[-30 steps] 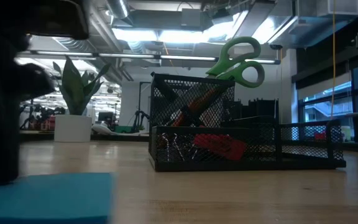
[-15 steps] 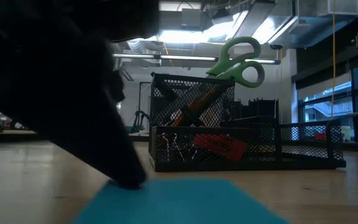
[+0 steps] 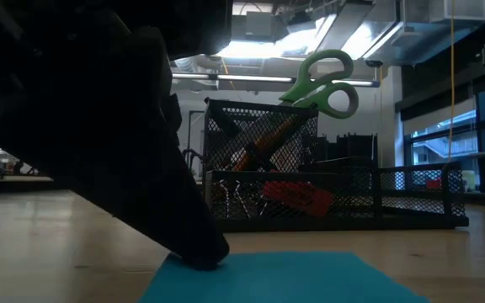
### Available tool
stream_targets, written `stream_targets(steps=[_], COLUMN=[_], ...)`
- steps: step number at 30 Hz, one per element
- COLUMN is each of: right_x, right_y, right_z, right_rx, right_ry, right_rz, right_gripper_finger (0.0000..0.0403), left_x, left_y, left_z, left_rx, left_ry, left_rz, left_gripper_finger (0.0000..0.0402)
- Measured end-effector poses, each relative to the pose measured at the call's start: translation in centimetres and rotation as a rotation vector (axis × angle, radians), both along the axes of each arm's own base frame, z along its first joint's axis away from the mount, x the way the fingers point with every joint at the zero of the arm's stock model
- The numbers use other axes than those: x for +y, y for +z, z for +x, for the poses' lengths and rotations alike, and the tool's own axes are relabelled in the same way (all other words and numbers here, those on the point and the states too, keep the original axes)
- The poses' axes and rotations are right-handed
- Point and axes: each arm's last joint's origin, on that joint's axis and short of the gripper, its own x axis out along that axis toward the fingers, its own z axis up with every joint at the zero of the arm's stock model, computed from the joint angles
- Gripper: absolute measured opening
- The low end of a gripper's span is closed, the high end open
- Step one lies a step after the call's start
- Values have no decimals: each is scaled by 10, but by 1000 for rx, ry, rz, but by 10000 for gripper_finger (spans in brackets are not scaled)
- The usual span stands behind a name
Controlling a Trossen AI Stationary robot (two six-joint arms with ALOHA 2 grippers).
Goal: Pick and place office supplies into organizer
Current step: Put the sticky notes into the desk organizer
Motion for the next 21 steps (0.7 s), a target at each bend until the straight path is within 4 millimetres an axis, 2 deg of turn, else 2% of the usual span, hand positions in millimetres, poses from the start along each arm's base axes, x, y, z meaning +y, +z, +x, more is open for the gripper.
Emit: stream_targets(steps=[7, 11, 16, 21], right_x=[19, 28, 35, 44], right_y=[-43, -65, -93, -108], right_z=[7, 13, 20, 19], right_rx=[84, 116, 147, 156], right_ry=[77, 100, 157, 276], right_rz=[-136, -174, -245, -339], right_gripper_finger=[139, 139, 139, 139], left_x=[-2, -2, 3, 10], left_y=[0, 1, 4, 5], left_z=[0, 1, 14, 19], left_rx=[26, 25, -49, -102], left_ry=[32, 110, 217, 336], left_rz=[-96, -169, -318, -331], left_gripper_finger=[3, 2, 2, 2])
